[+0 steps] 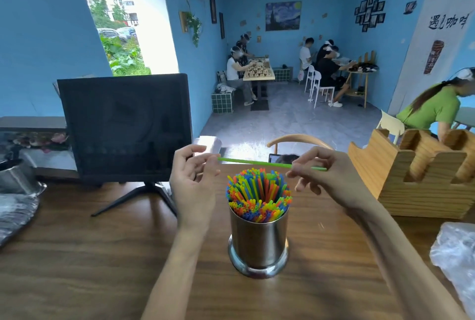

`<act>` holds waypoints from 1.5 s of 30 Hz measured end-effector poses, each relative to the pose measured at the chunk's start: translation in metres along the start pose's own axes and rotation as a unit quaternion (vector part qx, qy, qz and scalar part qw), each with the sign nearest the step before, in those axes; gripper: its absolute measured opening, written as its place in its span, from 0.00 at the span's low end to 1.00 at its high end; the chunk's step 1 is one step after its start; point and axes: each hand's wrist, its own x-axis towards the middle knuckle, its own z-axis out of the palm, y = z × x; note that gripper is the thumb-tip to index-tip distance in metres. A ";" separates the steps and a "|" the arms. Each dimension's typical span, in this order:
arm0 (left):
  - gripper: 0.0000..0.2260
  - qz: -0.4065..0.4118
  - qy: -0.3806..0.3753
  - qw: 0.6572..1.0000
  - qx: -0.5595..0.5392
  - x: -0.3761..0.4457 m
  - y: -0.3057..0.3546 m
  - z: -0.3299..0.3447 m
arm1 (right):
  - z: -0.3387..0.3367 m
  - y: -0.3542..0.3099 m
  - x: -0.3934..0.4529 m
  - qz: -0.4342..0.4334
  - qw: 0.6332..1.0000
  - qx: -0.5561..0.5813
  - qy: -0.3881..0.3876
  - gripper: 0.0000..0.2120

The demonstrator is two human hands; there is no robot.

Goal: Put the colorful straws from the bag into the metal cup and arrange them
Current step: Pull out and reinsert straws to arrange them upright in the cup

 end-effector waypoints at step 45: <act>0.17 0.122 -0.250 0.925 0.259 -0.019 -0.034 -0.009 | 0.028 0.077 -0.019 0.088 0.994 -0.065 0.000 0.15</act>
